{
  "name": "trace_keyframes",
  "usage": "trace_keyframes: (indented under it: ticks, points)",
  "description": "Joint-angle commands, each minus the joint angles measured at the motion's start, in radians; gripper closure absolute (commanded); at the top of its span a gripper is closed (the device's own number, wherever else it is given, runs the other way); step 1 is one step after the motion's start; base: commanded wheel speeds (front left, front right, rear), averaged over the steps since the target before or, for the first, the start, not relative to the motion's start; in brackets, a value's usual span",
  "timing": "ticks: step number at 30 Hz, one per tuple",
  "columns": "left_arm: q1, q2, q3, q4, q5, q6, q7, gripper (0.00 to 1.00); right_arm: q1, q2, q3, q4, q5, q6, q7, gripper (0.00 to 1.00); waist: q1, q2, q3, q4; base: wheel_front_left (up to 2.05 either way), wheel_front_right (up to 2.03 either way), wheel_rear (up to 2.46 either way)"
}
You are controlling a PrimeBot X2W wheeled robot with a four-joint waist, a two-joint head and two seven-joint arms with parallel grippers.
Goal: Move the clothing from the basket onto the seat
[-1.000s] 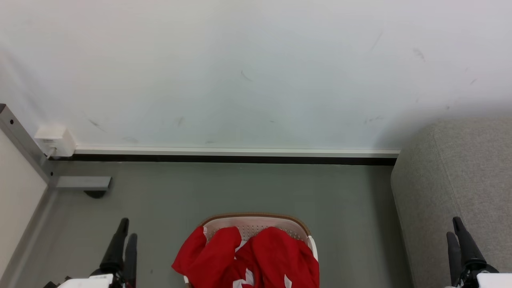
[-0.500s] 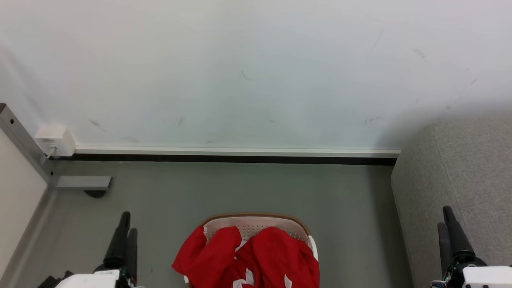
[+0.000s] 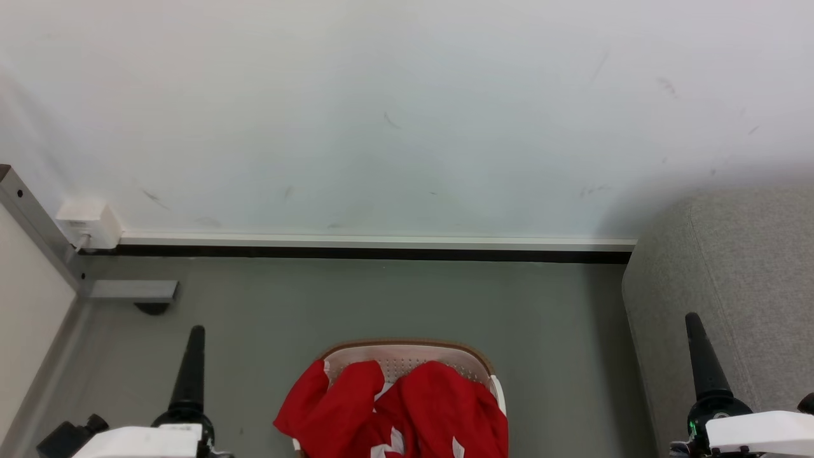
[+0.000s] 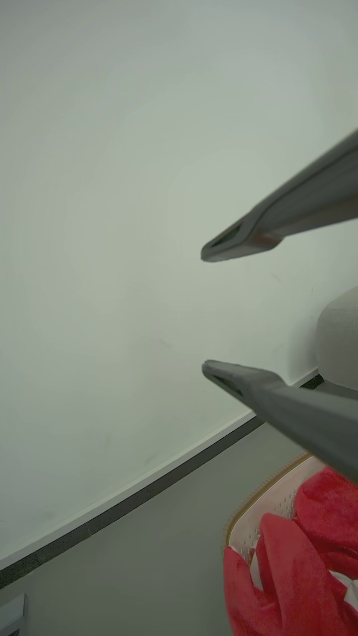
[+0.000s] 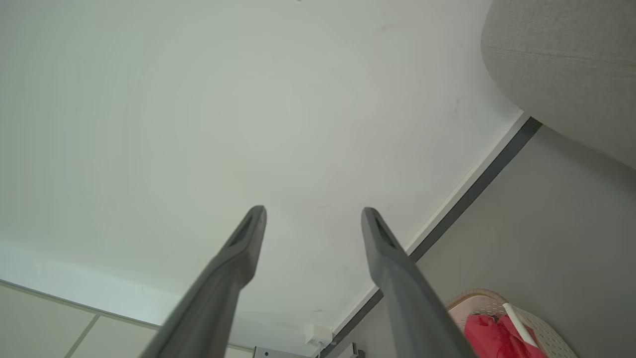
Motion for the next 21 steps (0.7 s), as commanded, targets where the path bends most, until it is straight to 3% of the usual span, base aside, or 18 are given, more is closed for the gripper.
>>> trace_keyframes:
  ticks: [1,12,21]
  points:
    - [-0.019,0.006,0.001,-0.02,0.038,-0.003,-0.01,0.0,-0.027,-0.009,0.007,-0.022,-0.027,-0.001,-0.009,0.0,0.0,-0.0001,0.0,0.0,0.0,0.0,0.0]
    - [-0.011,0.007,-0.035,-0.052,0.233,0.019,-0.049,0.0,-0.034,-0.029,0.057,-0.03,-0.226,-0.001,-0.048,0.0,0.0,-0.0001,-0.001,0.001,0.0,0.0,0.0]
    - [-0.004,0.008,-0.068,-0.067,0.438,0.061,-0.079,0.0,-0.041,-0.042,0.099,-0.018,-0.395,-0.001,-0.077,0.0,0.0,-0.0001,-0.004,0.003,0.0,0.0,0.0]
